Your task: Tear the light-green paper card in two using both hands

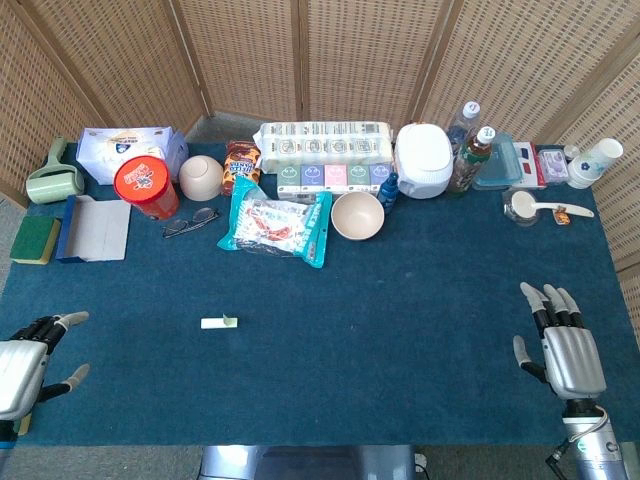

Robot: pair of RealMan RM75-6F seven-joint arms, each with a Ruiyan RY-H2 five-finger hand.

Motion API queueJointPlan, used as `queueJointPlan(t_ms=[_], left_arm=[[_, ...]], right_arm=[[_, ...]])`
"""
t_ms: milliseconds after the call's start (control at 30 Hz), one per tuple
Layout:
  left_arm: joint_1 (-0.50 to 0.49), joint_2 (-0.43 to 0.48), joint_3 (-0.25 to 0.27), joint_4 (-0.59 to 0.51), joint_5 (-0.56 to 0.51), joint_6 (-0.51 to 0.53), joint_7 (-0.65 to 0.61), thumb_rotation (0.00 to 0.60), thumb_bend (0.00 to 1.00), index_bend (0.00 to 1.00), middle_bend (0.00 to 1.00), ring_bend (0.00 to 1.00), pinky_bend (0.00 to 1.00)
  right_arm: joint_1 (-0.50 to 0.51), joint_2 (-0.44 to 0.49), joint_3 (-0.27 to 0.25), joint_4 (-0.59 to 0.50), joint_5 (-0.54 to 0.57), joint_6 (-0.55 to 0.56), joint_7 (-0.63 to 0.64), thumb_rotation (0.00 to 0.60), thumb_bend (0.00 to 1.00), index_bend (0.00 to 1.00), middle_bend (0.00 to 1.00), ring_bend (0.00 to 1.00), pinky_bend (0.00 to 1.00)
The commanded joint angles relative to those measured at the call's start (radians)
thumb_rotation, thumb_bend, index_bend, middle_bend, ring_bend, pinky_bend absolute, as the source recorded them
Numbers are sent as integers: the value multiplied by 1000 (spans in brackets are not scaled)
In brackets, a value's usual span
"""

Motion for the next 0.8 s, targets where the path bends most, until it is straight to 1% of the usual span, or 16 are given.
queueJointPlan(t_ms=[33,433,567,633,700,800], left_arm=[[-1,-2,2,1,-1,-7,2,600,197,241,315,279,418],[-3,3,-6,9,-9,-11,-3,600,197,241,315,282,418],[-19,17,-16,8,-17,-31,-10,600,196,241,315,284,418],[-36,26,-27,4,-21,-50,-4,600,196,241,315,287,418],[-84,35,-52,-10,-26,-101,11,600,197,241,316,297,418],[-123,43,-74,-22,-50,-151,18,600,197,242,339,335,418]], right_arm=[[4,0,2,0,4,-8,-1,600,491,0,176,53,24],[9,-4,5,-4,5,-16,-5,600,491,0,176,53,24],[8,-6,7,-7,9,-15,-9,600,492,0,176,53,24],[7,-8,7,-6,16,-19,-11,600,492,0,177,53,24],[7,-12,10,-3,31,-25,-11,600,491,0,177,53,24],[10,-15,14,-3,38,-30,-16,600,491,0,177,52,24]])
